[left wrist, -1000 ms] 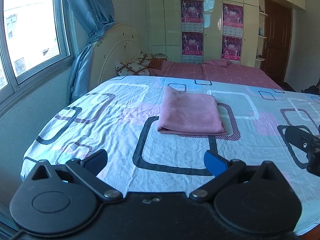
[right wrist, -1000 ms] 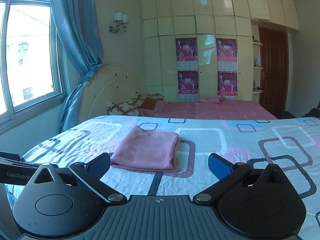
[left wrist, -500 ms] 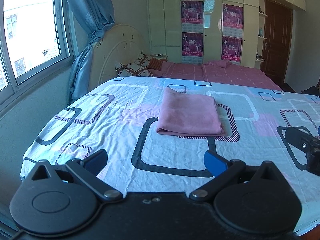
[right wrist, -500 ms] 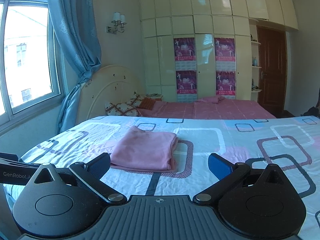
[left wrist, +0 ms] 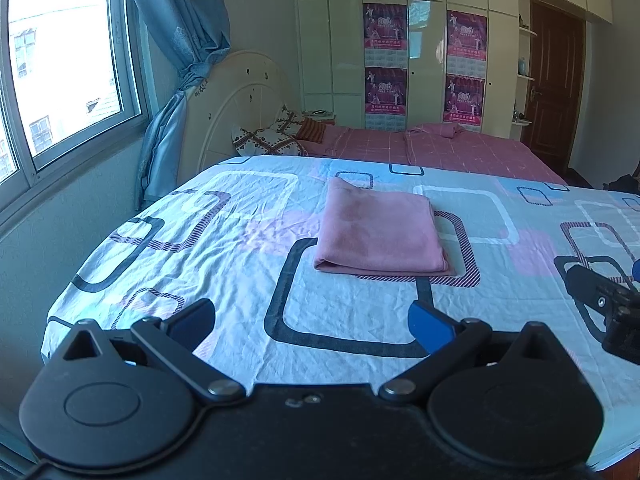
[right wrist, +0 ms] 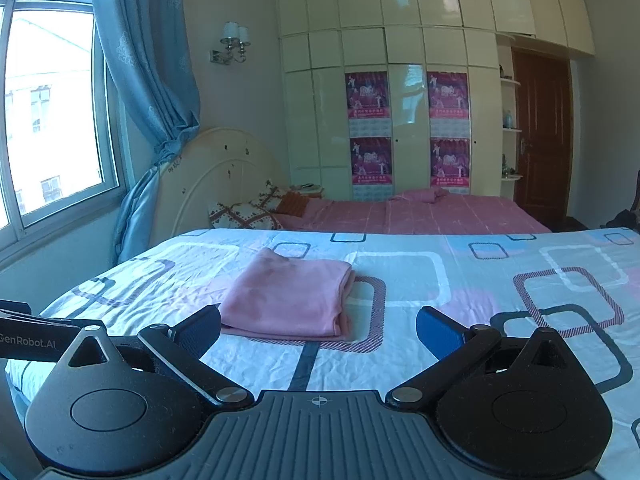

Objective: Fold small clothes

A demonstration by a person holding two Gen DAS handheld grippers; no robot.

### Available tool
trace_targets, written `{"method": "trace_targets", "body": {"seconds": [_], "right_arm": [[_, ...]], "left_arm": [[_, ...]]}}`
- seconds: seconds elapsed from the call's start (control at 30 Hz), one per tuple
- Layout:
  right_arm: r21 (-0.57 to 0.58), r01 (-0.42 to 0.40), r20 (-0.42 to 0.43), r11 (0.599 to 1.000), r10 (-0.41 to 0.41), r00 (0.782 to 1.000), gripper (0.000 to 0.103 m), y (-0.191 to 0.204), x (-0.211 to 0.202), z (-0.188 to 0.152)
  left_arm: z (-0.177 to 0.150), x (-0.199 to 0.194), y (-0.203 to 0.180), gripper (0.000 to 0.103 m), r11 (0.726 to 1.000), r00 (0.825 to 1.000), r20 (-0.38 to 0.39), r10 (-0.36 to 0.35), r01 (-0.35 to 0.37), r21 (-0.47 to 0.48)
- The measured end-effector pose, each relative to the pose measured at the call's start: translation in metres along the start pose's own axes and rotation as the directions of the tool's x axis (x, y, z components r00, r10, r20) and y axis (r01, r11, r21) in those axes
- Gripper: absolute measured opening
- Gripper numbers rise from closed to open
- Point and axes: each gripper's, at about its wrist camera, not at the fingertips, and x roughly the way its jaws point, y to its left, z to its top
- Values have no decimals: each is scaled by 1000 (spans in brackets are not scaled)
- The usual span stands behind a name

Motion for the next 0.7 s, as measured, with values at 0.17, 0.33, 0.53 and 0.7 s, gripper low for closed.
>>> {"method": "trace_targets", "body": {"seconds": [0.17,0.33,0.53,0.7], "right_arm": [[-2,2,-8,1000,-2,1000,102,1,2,-2],[-3,-2,-9,1000,2,1000,103,2,3,-1],[-4,-5,-13,1000,5,1000,102,1,4,-1],[-1,-5,-12,1000,5,1000,103,1,5,-1]], "left_arm": [[0,0,0,102,1000,1000,-4,2,-2,-4],[0,0,0,102,1000,1000,-2,4,-4,-4],[-1,0,2,102,1000,1000,-5,4,-4,-8],[-1,1,2,102,1000,1000,-5,4,-4,-6]]}}
